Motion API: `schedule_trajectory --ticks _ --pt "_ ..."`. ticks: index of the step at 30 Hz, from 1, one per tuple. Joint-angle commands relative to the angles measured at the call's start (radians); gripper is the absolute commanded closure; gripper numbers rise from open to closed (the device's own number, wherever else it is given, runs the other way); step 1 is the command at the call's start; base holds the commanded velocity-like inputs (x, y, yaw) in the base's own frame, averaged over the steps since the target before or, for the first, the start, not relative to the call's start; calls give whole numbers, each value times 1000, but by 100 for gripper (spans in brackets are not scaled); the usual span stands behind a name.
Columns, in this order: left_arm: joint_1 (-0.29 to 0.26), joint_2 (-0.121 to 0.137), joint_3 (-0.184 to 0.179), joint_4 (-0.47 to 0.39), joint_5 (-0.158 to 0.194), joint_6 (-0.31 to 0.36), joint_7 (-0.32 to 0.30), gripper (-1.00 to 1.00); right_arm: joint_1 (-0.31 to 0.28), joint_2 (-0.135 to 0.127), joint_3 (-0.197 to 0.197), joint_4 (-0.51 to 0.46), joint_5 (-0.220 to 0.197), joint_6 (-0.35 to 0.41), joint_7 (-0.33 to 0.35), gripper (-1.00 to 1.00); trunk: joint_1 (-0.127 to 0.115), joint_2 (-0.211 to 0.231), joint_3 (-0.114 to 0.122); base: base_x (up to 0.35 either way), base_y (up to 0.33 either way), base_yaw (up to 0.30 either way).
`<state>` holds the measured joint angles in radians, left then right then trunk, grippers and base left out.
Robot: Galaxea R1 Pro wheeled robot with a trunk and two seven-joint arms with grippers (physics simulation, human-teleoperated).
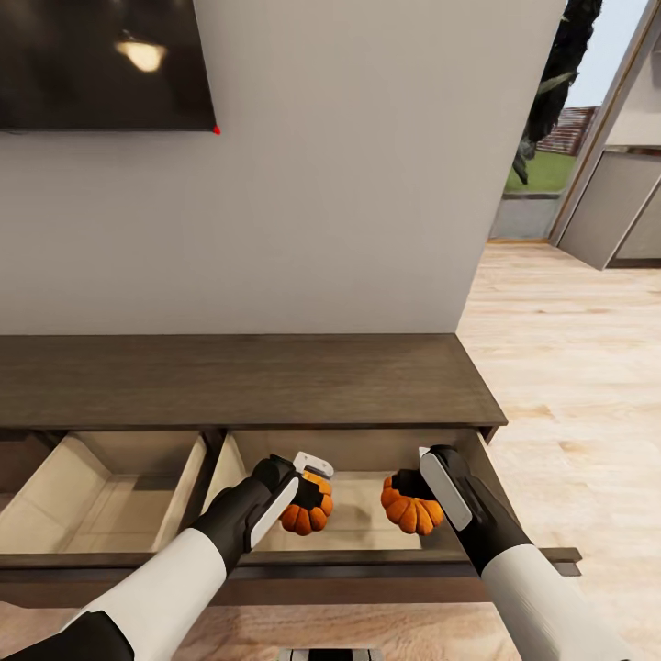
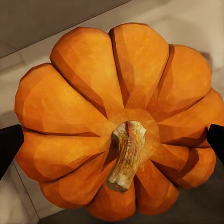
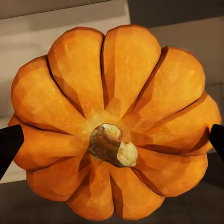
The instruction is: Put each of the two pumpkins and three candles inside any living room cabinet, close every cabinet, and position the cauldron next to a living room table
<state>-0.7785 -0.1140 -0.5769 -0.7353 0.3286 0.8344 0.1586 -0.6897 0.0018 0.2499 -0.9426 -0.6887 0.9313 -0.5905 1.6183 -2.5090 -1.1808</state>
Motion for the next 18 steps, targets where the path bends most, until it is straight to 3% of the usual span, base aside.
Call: schedule_trajectory --ticks 1,18 --pt "-1 0 -3 -1 10 3 7 100 -1 0 2 -1 -10 1 -9 100 0 0 -1 0 0 0" --pt "-1 1 -3 -2 15 3 8 100 -1 0 2 -1 -9 1 -9 100 0 0 -1 0 0 0"
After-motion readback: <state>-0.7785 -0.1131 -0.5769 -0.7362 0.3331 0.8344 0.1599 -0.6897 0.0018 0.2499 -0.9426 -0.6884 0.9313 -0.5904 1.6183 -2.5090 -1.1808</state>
